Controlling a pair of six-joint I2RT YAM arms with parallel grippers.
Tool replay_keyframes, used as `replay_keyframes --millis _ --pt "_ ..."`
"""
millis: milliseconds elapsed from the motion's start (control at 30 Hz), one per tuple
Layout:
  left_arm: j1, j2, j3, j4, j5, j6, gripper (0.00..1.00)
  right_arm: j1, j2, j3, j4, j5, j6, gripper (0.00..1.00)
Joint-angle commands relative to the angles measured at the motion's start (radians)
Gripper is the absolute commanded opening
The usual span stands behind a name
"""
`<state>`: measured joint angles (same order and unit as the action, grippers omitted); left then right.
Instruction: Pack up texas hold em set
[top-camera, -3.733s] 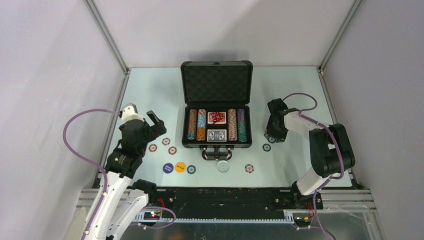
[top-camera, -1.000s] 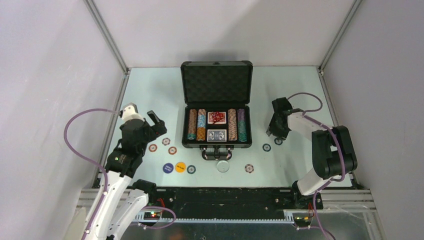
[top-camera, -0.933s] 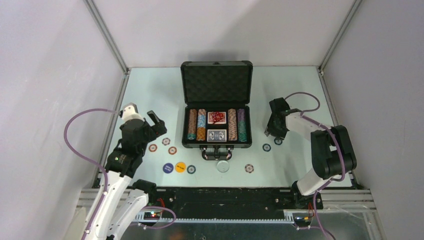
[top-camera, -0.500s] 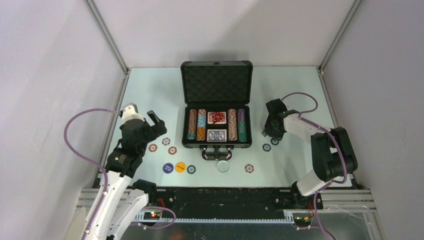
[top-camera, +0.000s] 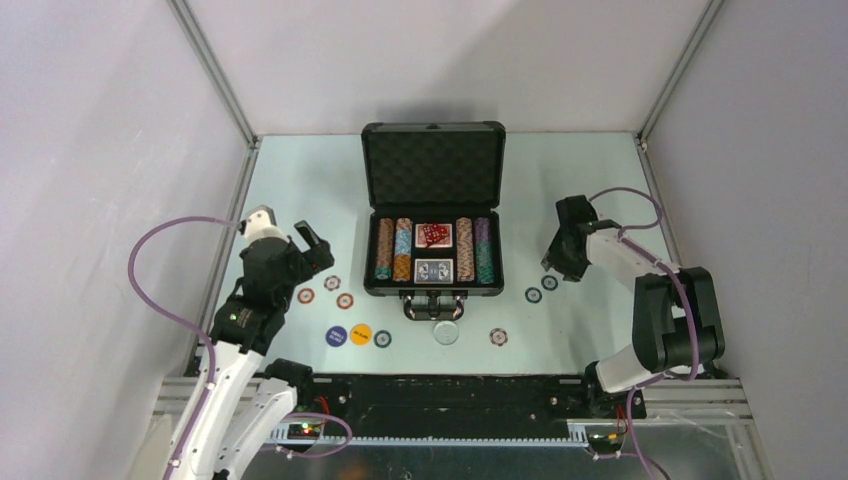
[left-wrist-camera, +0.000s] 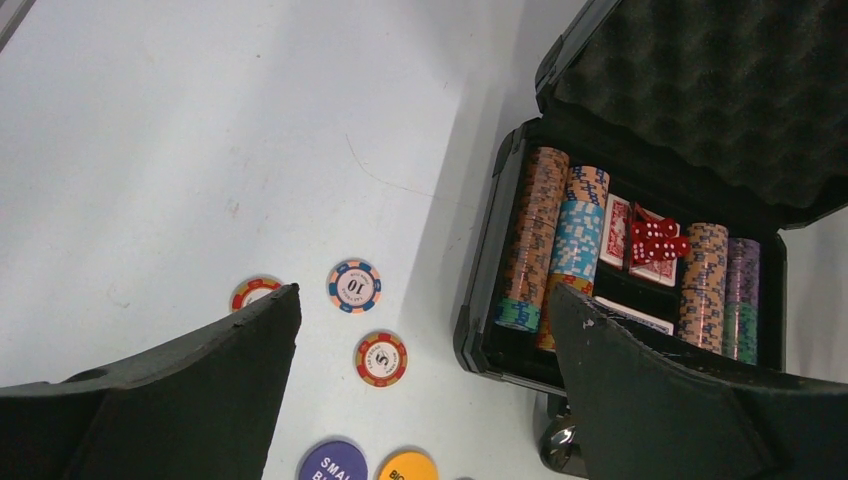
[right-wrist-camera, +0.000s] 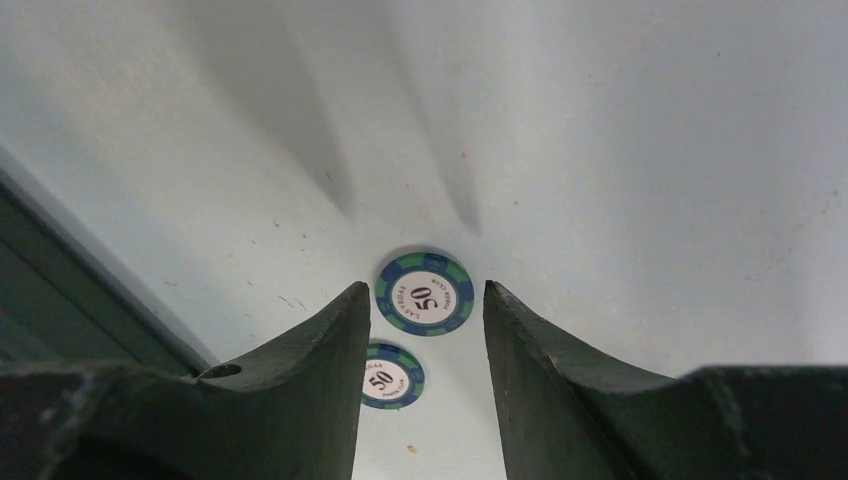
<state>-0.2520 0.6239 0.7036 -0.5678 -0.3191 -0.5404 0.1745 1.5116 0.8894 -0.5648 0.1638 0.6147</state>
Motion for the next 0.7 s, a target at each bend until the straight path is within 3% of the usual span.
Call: replay_keyframes --millis 0,267,667 --pt "0.01 0.006 0.045 0.015 0.019 0.02 0.98 0.001 -0.001 -0.025 0.015 -0.022 0.019 0.51" --pt "0.011 0.006 0.042 0.017 0.024 0.022 0.98 -0.004 0.033 -0.05 0.051 -0.056 0.019 0.62" --pt "0.012 0.008 0.041 0.016 0.024 0.021 0.98 0.007 0.081 -0.06 0.083 -0.102 0.007 0.56"
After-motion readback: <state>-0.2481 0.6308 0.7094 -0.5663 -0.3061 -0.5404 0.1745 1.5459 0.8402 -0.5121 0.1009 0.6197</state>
